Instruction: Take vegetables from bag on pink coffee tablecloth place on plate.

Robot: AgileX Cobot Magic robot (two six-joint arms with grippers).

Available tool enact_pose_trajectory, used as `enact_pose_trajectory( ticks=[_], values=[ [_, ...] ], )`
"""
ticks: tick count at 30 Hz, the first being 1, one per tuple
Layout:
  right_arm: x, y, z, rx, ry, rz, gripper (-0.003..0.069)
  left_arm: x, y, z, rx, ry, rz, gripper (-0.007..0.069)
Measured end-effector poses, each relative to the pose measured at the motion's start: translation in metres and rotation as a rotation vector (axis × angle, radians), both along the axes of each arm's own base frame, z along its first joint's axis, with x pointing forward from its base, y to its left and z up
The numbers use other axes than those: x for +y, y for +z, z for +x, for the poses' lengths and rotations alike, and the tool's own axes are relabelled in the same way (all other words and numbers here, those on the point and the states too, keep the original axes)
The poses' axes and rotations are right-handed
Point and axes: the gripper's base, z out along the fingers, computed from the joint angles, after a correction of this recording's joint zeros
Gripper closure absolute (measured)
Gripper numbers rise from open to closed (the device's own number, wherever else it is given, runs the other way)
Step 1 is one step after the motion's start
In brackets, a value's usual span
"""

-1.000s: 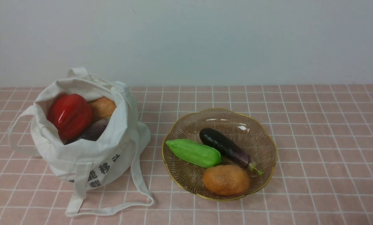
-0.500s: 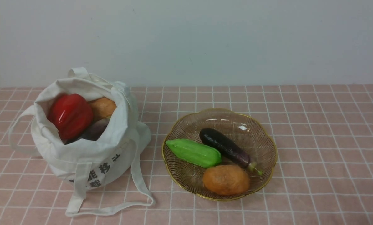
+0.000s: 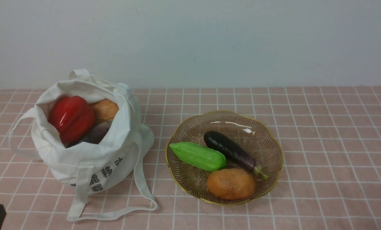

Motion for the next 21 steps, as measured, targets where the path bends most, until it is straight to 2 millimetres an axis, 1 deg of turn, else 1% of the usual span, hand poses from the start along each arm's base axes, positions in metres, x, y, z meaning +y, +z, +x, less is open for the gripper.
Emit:
enact_pose_trajectory(
  ticks=[8, 21],
  values=[
    [0.0, 0.0, 0.0, 0.0, 0.0, 0.0, 0.0671, 0.001, -0.014, -0.004, 0.133, 0.011, 0.016, 0.0629],
    [0.0, 0.0, 0.0, 0.0, 0.0, 0.0, 0.0671, 0.001, -0.015, -0.004, 0.138, 0.011, 0.015, 0.0629]
  ],
)
